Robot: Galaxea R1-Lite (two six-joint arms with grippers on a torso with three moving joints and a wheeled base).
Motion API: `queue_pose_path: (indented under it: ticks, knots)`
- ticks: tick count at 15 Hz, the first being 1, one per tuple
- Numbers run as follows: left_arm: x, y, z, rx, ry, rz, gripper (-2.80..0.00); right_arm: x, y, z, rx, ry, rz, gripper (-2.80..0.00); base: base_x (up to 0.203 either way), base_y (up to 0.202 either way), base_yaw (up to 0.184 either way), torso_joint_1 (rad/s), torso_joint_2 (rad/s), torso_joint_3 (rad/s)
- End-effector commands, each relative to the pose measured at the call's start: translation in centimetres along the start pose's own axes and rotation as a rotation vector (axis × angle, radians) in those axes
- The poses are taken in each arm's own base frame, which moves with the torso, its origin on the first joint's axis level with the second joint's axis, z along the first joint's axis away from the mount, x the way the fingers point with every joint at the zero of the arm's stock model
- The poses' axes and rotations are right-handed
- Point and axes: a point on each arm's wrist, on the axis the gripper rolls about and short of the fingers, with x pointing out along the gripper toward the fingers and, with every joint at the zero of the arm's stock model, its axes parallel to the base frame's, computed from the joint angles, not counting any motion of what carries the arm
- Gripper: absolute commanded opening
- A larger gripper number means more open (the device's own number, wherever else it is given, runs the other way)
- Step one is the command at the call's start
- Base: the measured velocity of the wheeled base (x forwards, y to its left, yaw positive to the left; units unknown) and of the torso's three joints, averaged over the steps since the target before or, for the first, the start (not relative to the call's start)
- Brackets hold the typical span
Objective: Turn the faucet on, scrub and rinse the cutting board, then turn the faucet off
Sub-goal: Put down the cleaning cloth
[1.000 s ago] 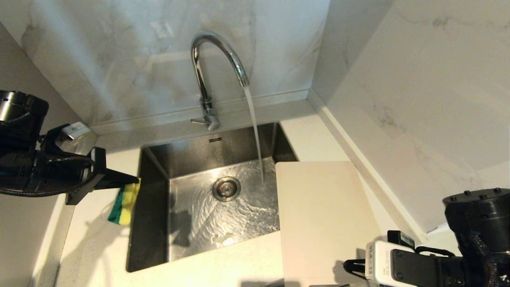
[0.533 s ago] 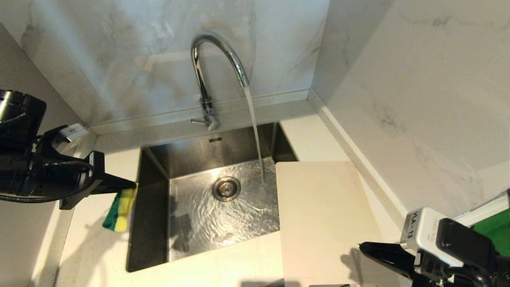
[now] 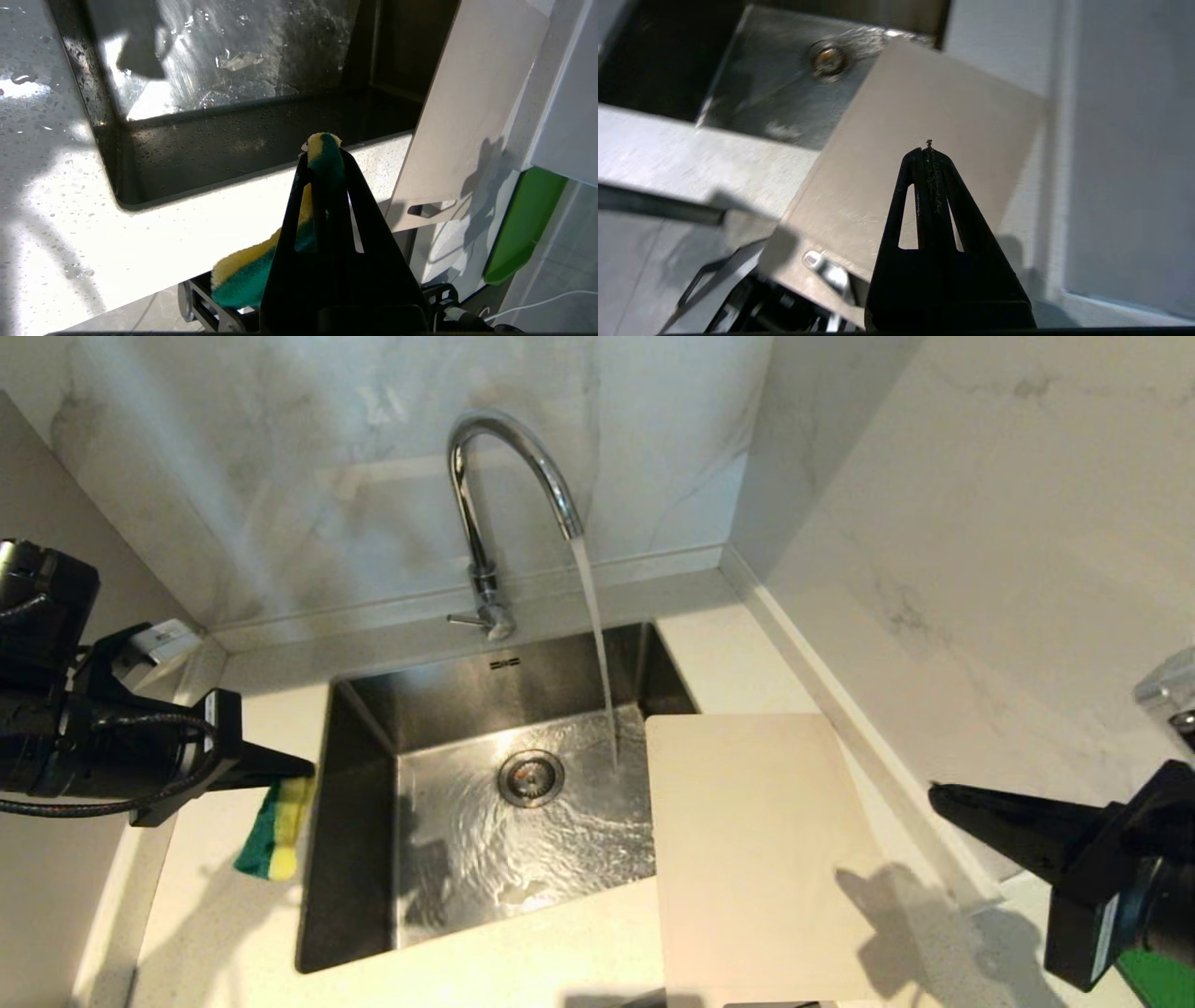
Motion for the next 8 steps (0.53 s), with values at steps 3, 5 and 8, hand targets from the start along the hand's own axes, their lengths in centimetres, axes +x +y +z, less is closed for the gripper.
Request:
queue_pose_path:
  ticks: [3, 5, 8]
  knots:
    - [0.1, 0.1, -0.1, -0.005, 0.004, 0.008, -2.80, -3.4, -0.4, 0.2, 0.059, -0.089, -0.166, -2.80, 0.000, 0.000, 0.000, 0.000, 0.00, 0.000]
    - [0.1, 0.1, -0.2, -0.009, 0.005, 0.009, -2.80, -3.8, -0.7, -0.8, 0.105, -0.071, -0.235, -2.80, 0.000, 0.000, 0.000, 0.000, 0.00, 0.000]
    - [0.2, 0.3, -0.3, -0.011, 0.010, 0.014, -2.80, -3.7, -1.2, -2.2, 0.220, -0.032, -0.312, -2.80, 0.000, 0.000, 0.000, 0.000, 0.00, 0.000]
